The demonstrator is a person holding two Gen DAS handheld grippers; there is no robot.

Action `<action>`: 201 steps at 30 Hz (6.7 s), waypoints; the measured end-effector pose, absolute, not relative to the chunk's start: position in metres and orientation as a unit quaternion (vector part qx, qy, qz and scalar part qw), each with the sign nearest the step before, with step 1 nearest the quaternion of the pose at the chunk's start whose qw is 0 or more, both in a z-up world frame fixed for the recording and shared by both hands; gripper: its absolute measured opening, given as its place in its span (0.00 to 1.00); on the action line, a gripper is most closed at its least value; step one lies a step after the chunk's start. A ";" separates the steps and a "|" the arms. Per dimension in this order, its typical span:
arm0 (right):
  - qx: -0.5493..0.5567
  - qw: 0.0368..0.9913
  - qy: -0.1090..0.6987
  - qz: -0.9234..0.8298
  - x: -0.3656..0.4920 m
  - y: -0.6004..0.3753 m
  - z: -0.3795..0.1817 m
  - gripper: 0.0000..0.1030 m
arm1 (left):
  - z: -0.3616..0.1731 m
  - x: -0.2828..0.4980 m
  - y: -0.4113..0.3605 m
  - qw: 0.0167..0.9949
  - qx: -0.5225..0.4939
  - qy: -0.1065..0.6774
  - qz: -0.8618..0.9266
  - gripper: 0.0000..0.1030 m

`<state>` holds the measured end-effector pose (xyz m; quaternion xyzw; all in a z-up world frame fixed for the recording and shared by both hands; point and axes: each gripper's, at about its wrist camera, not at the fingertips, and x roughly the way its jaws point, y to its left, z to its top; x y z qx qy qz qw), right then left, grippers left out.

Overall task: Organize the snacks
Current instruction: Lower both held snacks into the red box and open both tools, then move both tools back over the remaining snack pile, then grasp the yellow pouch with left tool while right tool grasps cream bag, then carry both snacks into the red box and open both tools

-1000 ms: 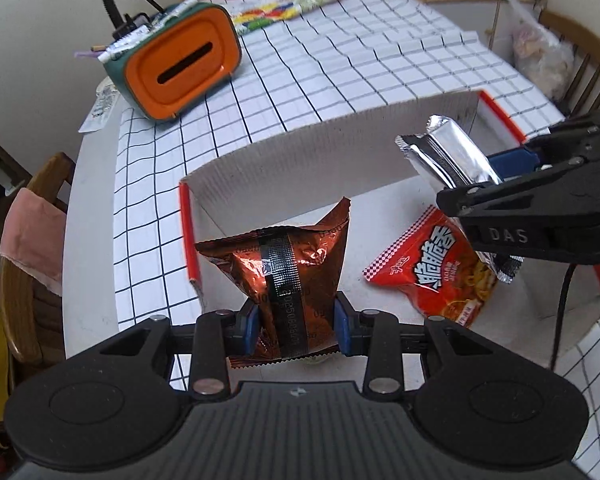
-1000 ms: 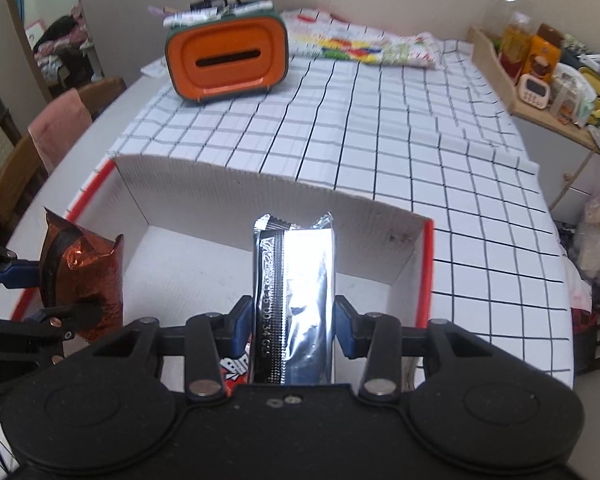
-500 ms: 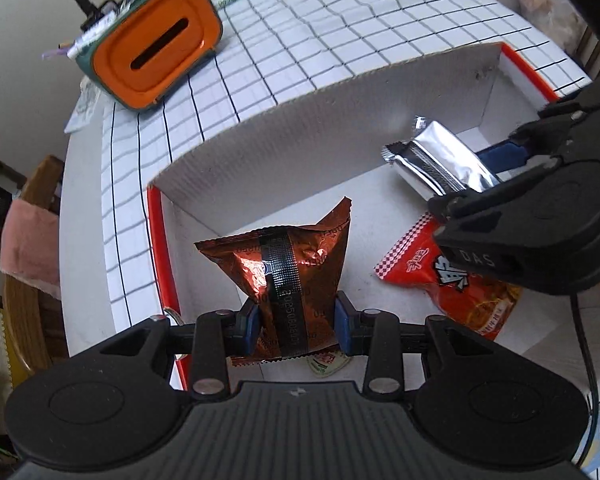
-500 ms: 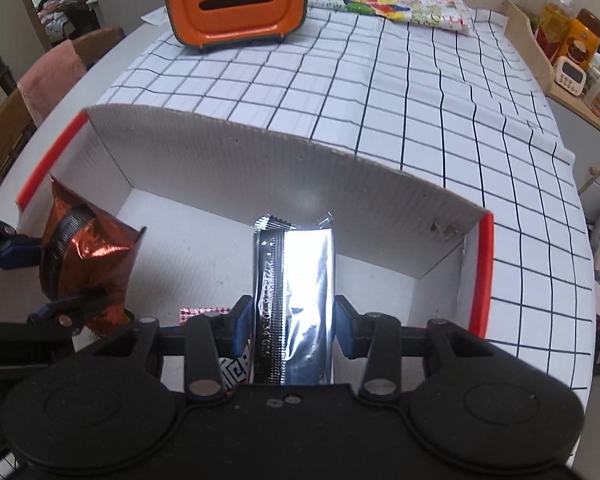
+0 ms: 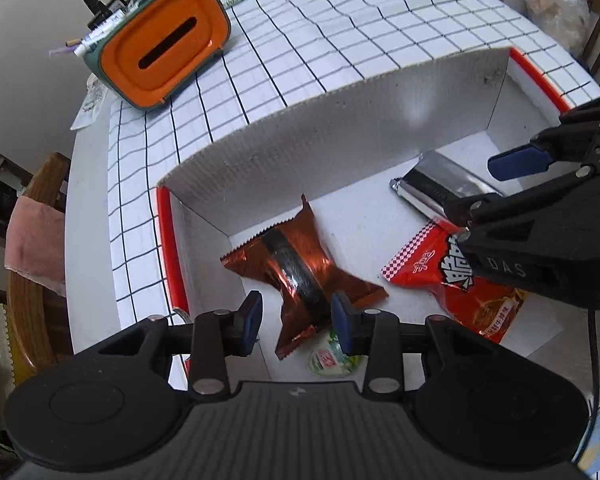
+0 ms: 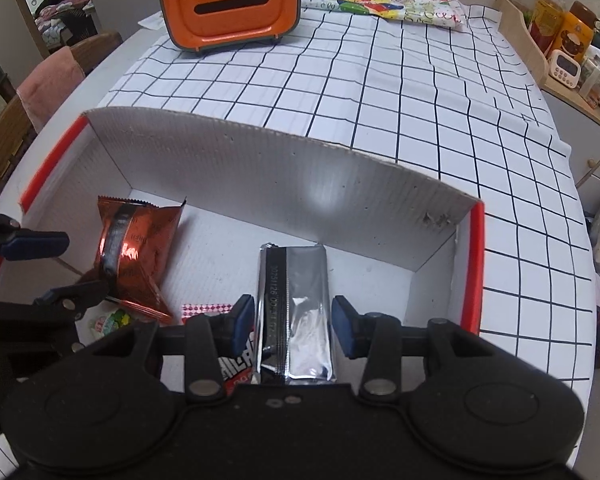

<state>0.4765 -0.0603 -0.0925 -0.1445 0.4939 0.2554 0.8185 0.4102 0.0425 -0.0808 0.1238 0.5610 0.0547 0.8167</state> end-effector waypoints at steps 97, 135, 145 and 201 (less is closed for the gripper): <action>-0.093 0.831 0.466 0.291 0.154 -0.122 -0.142 0.99 | -0.138 0.091 0.064 0.856 0.059 0.513 -0.020 0.90; -0.120 0.830 0.469 0.279 0.149 -0.110 -0.152 0.56 | -0.146 0.079 0.066 0.851 0.018 0.524 -0.032 0.39; -0.100 0.829 0.473 0.281 0.140 -0.117 -0.131 0.56 | -0.132 0.066 0.075 0.852 -0.017 0.522 -0.030 0.39; -0.138 0.862 0.395 0.287 0.377 -0.116 -0.024 0.56 | -0.026 0.309 0.055 0.895 0.018 0.445 0.031 0.39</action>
